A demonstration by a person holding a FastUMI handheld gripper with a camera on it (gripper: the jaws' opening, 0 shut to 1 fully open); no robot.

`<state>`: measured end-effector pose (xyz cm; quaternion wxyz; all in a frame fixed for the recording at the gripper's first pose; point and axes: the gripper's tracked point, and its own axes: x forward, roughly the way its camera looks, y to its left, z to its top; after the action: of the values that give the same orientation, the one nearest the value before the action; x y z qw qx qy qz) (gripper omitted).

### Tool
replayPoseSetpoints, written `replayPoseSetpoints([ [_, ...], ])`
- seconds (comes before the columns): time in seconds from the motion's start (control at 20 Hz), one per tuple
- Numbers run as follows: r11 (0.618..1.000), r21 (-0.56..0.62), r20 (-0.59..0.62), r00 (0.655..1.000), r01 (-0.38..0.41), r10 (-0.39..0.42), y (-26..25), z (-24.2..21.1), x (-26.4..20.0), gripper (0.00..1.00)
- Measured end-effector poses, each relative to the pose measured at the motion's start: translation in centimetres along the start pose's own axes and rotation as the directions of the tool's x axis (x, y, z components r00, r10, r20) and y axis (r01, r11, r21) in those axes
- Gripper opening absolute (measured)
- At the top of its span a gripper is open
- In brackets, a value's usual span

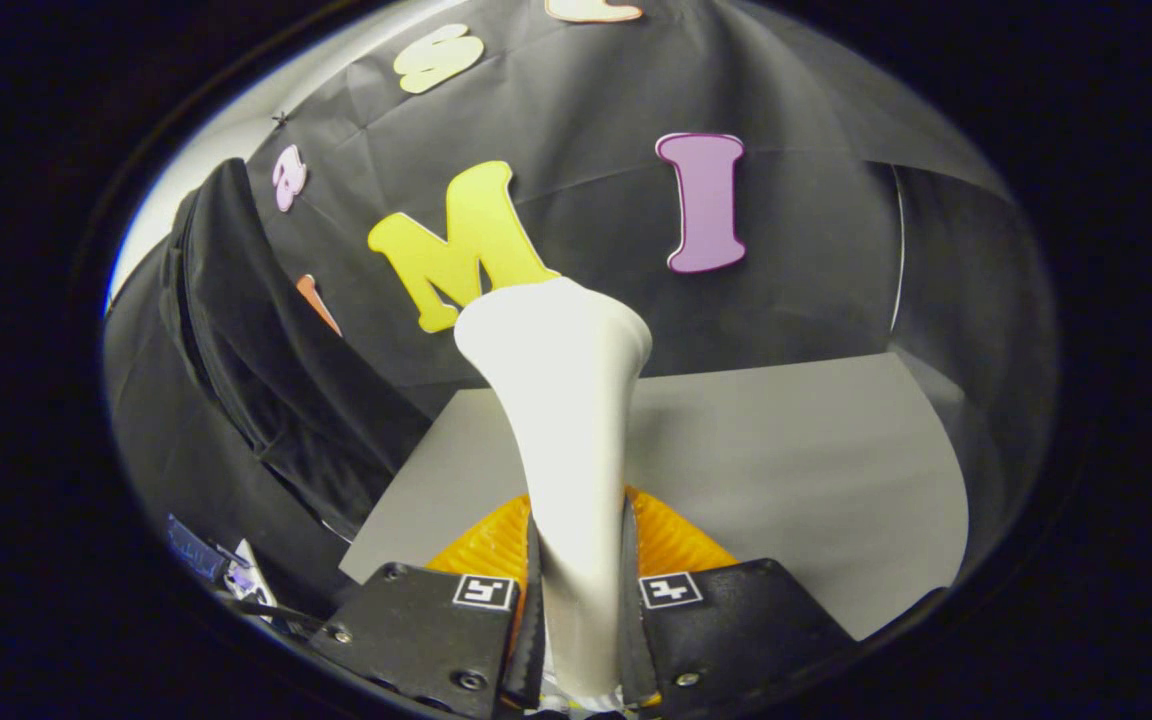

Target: Iron the clothes twice with a garment steamer, once on the left side and once on the right side.

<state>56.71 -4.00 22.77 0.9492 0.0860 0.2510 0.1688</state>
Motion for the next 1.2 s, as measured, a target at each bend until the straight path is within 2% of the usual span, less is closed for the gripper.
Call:
replayPoseSetpoints([
  [0.25, 1.0, -0.014, 0.056, 0.998, -0.005, 0.005, 1.0, 0.3, -2.2, 0.32],
  [0.5, 0.999, 0.031, 0.084, 0.996, -0.025, 0.023, 2.4, -0.5, -4.9, 0.3],
  [0.6, 1.0, 0.023, 0.1, 0.995, -0.002, 0.0, 2.5, -1.2, -5.6, 0.3],
  [0.7, 0.998, 0.064, 0.11, 0.994, -0.023, 0.015, 4.0, -1.8, -6.8, 0.3],
  [0.9, 0.997, 0.071, 0.152, 0.987, 0.035, -0.046, 5.7, -2.9, -8.9, 0.3],
  [1.2, 0.986, 0.026, 0.214, 0.962, 0.165, -0.167, 10.4, -4.9, -12.0, 0.3],
])
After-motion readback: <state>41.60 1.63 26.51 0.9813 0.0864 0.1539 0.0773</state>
